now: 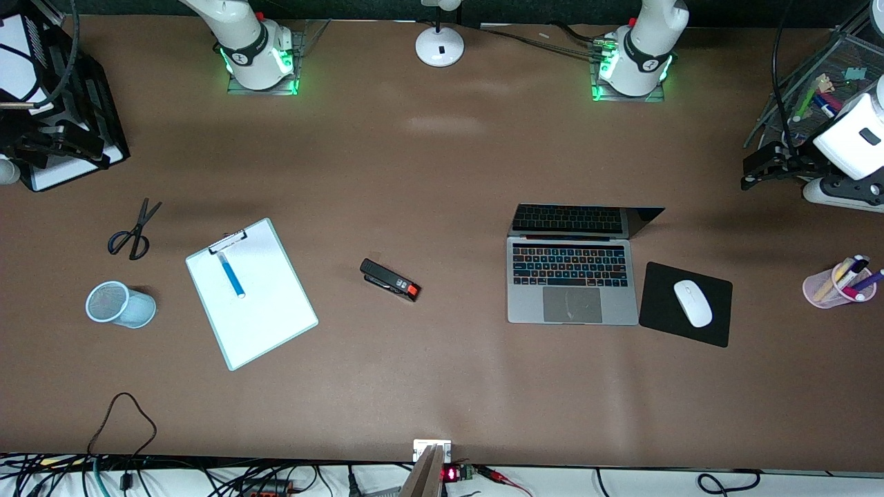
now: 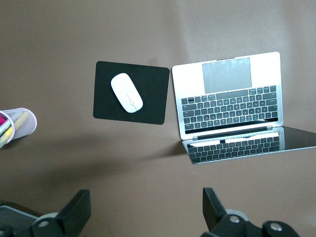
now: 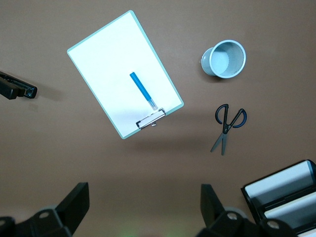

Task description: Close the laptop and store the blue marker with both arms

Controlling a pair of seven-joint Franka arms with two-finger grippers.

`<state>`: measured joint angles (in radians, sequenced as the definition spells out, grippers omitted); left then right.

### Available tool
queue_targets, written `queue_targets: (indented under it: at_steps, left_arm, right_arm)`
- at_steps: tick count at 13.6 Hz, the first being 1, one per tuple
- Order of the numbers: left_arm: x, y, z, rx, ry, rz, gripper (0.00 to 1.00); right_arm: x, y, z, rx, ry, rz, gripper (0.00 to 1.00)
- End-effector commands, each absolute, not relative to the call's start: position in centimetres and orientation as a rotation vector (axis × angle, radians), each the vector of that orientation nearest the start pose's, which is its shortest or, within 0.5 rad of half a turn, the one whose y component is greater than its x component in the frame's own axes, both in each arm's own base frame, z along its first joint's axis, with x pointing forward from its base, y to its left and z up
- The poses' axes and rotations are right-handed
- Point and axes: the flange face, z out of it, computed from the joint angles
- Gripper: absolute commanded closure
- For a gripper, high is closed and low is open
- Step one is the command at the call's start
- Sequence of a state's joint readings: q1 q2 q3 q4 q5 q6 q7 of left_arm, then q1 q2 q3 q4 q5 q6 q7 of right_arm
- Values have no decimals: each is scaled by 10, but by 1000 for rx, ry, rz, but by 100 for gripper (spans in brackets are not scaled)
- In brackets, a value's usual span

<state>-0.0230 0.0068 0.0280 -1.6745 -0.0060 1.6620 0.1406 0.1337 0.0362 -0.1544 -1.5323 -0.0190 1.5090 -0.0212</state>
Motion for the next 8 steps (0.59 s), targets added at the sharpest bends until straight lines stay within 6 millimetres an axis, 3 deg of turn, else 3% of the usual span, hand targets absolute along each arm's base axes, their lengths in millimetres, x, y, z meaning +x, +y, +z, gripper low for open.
queue_targets:
  at_steps: [1,7,8]
  left_arm:
    - [564,4,584,-3150,208,17,0]
    - [564,4,584,-3150,208,17,0]
    - [564,4,583,-3151,203,18,0]
  right_arm:
    - [553,-8,624,-3163,-13,80,0]
    - [557,-8,619,-3164,-4,83,0]
    - [563,-8,609,-3164,-9,104,0]
